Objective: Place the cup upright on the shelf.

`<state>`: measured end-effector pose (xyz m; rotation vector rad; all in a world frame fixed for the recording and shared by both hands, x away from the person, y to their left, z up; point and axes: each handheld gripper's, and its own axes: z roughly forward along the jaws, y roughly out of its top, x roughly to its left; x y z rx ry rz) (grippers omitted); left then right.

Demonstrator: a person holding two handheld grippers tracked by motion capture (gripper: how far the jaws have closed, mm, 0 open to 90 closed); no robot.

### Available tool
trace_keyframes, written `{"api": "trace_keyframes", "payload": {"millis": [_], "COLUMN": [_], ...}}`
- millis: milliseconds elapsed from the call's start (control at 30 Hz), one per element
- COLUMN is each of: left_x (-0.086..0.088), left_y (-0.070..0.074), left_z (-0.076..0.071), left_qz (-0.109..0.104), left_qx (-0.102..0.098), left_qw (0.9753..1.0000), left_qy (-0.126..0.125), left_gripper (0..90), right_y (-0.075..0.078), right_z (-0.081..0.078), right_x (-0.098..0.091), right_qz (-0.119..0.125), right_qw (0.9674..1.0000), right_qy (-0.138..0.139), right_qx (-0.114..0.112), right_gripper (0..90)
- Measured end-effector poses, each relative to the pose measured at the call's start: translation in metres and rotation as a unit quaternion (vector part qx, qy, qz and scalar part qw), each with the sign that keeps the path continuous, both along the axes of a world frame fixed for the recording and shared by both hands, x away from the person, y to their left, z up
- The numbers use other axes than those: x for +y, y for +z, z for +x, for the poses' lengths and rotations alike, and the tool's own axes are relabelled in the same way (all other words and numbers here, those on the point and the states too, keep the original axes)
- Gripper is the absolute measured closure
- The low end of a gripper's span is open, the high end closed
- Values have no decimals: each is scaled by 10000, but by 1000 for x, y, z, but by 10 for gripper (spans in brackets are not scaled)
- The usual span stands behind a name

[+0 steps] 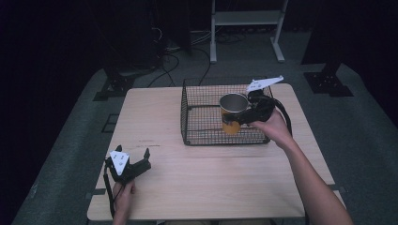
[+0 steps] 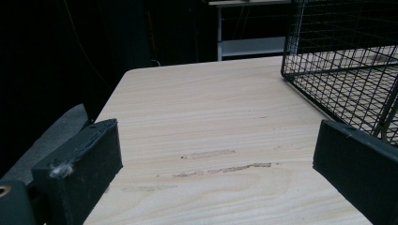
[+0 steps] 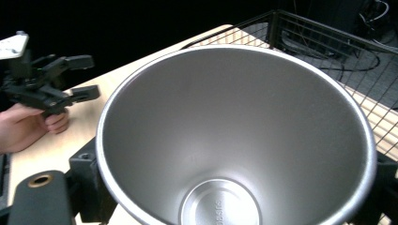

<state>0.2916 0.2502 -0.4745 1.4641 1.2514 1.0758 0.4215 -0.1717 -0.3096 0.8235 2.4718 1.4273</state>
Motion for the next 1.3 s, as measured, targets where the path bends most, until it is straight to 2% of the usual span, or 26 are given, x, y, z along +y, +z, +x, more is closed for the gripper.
{"api": "trace_keyframes", "payload": {"millis": [333, 500, 800, 1133, 1167, 1300], "left_x": [0, 1, 1, 1, 1, 1], "left_y": [0, 0, 0, 0, 0, 0], "left_z": [0, 0, 0, 0, 0, 0], "left_qz": [-16, -36, -43, -35, -35, -43], "left_qx": [2, 8, 6, 7, 5, 1], "left_qw": [10000, 10000, 10000, 10000, 10000, 10000], "left_qy": [0, 0, -1, -9, -10, -5], "left_gripper": [8, 8, 8, 8, 8, 8], "right_y": [4, -1, -11, -22, -25, -29], "right_z": [20, 37, 53, 64, 69, 74], "right_x": [11, 14, 19, 19, 19, 18], "right_qz": [-141, -101, -246, -93, 76, 147], "right_qw": [9999, 9997, 9989, 9986, 9983, 9978], "right_qy": [-89, -186, -327, -439, -429, -533], "right_qx": [-2, 104, 214, 276, 374, 377], "right_gripper": [126, 126, 126, 126, 126, 126]}}
